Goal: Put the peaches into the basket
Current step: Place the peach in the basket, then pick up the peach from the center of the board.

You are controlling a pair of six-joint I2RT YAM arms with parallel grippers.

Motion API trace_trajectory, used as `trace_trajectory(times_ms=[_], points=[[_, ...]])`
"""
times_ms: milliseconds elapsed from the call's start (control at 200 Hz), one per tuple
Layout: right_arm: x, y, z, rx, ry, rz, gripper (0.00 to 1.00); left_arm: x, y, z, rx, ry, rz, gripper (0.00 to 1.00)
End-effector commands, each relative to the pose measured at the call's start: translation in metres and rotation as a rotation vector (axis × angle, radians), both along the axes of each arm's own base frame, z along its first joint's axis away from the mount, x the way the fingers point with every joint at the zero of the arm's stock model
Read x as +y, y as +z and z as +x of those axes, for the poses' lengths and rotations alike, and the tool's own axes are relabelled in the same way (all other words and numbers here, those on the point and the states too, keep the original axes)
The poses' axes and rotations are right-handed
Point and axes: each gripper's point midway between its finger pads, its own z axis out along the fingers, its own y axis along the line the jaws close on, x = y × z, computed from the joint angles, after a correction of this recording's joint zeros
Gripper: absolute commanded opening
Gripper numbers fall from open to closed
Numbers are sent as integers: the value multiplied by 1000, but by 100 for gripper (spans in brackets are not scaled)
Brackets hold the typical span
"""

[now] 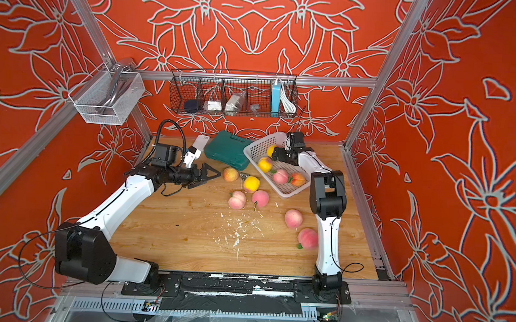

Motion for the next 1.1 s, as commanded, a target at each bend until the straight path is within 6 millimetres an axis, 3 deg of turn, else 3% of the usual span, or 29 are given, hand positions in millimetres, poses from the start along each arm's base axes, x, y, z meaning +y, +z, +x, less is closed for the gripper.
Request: trace_trajectory(times_ms=[0,245,440,801,1096], points=[[-26,-11,26,9,-108,-129,72,14,2,-7,-67,25,105,98],[-65,-30,73,35,-227,-258,73,22,2,-14,-105,34,149,98],[-97,-34,108,-7,-359,-309,73,22,-2,-17,-101,34,135,98],[-107,-51,165,24,-458,-234,74,22,7,-16,-108,31,42,98],[-118,-75,196,62,-509,-170,74,22,9,-14,-106,25,-26,98]])
